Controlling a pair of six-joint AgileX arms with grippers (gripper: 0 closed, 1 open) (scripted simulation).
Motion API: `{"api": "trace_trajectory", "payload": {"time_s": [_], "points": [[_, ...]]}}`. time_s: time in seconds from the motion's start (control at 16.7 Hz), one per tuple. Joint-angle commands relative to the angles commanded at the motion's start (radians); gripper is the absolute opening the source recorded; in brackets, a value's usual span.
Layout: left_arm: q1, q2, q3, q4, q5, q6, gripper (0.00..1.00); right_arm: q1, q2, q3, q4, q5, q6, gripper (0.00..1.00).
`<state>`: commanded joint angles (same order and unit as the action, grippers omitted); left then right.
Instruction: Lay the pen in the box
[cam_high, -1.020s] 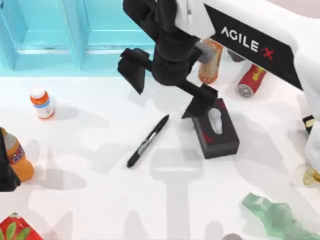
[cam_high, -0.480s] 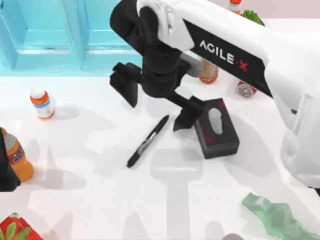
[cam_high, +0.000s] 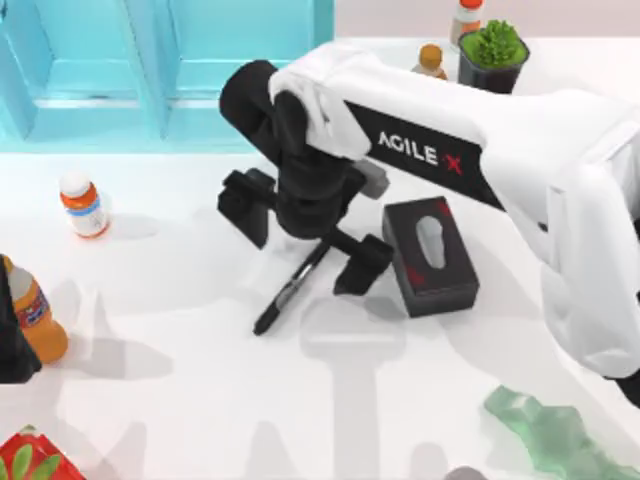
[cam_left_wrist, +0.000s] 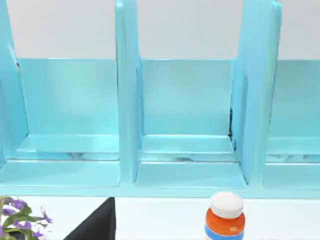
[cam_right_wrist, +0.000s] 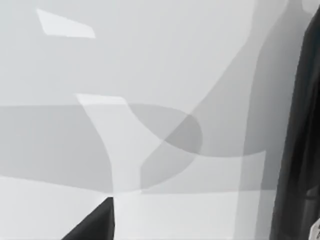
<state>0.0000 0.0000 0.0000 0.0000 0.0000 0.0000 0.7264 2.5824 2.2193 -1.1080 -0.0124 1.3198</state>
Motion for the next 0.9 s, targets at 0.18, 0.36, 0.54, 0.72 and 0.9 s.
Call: {"api": "trace_trajectory", "payload": {"time_s": [0.18,0.36,0.54,0.72,0.9], "points": [[0.0,0.0,0.0,0.0,0.0,0.0,1.0,-0.001,0.021,-0.055,0.065,0.0,0.0,1.0],[0.0,0.0,0.0,0.0,0.0,0.0,1.0,-0.002,0.022,-0.056,0.066,0.0,0.0,1.0],[0.0,0.0,0.0,0.0,0.0,0.0,1.0,-0.002,0.022,-0.056,0.066,0.0,0.0,0.85],[0.0,0.0,0.0,0.0,0.0,0.0,1.0,-0.002,0.022,-0.056,0.066,0.0,0.0,0.62],[0.0,0.0,0.0,0.0,0.0,0.0,1.0,-0.002,0.022,-0.056,0.066,0.0,0.0,0.4]]}}
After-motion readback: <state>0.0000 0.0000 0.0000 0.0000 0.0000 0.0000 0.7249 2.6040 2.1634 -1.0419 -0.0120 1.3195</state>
